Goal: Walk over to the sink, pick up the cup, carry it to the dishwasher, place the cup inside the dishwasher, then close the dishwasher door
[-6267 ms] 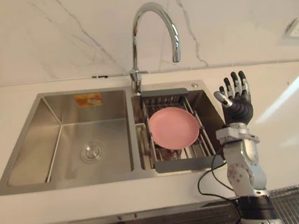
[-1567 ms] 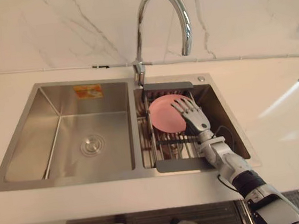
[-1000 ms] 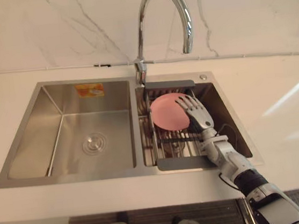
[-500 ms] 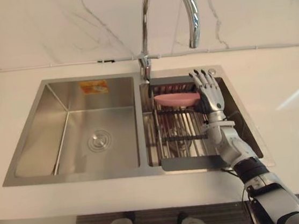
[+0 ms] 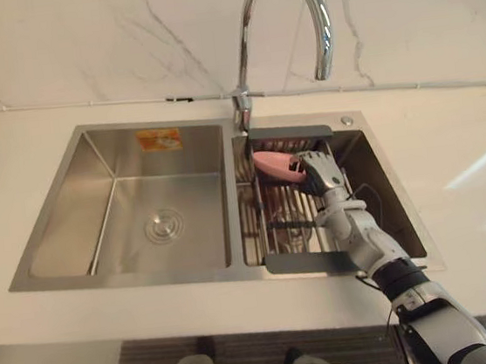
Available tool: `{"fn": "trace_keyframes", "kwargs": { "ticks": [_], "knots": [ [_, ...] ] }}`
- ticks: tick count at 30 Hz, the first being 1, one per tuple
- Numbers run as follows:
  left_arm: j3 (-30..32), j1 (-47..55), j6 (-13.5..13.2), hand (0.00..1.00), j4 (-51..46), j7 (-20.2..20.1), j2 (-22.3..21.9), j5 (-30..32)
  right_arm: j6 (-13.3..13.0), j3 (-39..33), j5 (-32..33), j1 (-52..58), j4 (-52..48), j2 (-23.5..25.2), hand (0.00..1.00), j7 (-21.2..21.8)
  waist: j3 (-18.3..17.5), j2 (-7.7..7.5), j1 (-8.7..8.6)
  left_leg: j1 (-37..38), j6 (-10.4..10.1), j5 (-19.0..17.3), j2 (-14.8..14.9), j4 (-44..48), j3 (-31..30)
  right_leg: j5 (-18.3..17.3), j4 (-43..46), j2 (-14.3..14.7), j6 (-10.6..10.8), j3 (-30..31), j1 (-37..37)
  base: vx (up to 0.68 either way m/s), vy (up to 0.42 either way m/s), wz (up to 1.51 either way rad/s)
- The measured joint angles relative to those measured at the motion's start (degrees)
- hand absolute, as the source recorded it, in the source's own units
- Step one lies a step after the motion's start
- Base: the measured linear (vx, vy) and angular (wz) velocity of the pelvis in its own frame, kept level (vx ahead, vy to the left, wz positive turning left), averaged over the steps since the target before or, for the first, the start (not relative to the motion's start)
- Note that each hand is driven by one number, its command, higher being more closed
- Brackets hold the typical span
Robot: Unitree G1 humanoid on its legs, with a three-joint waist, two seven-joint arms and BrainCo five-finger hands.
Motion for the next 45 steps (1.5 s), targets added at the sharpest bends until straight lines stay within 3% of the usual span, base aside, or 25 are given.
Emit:
{"fn": "trace_keyframes", "kwargs": {
  "ticks": [19, 25, 45],
  "knots": [
    [-1.7, 0.0, -0.1, 0.00, -0.1, 0.1, 0.7, 0.0, -2.8, 0.0, 0.2, 0.0, 2.2, 0.1, 1.00, -5.1, -0.2, -0.31, 0.32, 0.0, 0.1, 0.0, 0.0, 0.0, 0.2, 0.1, -0.1, 0.0, 0.0, 0.1, 0.0, 0.00, 0.000, 0.00],
    [-1.6, 0.0, -0.1, 0.00, -0.1, 0.1, 0.7, 0.0, -4.1, -0.3, 1.3, 0.0, -2.0, 0.1, 1.00, -6.8, -0.2, -0.31, -0.02, 0.0, 0.3, 0.2, 0.1, 0.0, 0.6, 0.3, -0.2, 0.1, 0.0, 0.3, 0.0, 0.00, 0.000, -0.02],
    [-1.6, 0.6, -1.1, 0.00, 0.7, 0.2, 0.8, 0.0, -13.9, -4.0, 0.9, 3.6, -23.7, -1.0, 1.00, -5.5, -0.5, -0.75, -1.45, 1.3, 0.3, -0.5, -0.1, 0.0, 3.1, 1.1, -0.7, 0.1, 0.0, 3.4, -0.2, 0.00, 0.009, -0.07]
  ]
}}
